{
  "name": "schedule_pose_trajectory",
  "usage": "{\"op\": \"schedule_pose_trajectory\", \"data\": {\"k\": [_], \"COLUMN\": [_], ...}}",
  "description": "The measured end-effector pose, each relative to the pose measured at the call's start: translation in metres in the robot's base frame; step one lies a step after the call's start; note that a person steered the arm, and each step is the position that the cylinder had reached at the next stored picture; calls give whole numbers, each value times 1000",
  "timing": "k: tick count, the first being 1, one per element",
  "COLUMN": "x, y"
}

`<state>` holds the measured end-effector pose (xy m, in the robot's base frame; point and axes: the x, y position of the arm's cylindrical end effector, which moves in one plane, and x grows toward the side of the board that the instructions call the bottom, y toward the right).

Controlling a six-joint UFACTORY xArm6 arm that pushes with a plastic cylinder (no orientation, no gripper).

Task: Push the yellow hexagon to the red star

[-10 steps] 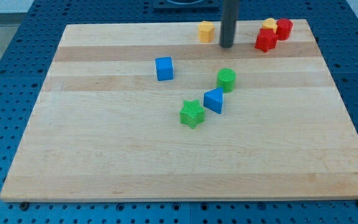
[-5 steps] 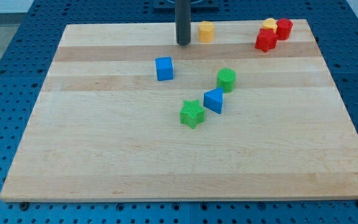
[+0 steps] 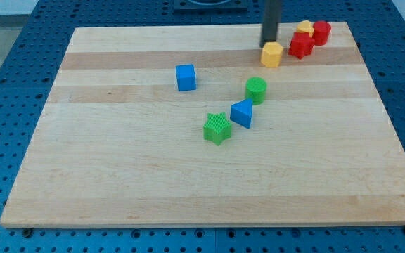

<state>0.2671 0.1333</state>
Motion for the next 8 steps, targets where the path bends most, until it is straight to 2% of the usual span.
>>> {"op": "schedule_pose_trajectory", "data": {"k": [2,3,4,5,7,8], "x": [-2,-17,-14,44,46,83], "y": [-6,-47,-80,-80,-42,-38]}}
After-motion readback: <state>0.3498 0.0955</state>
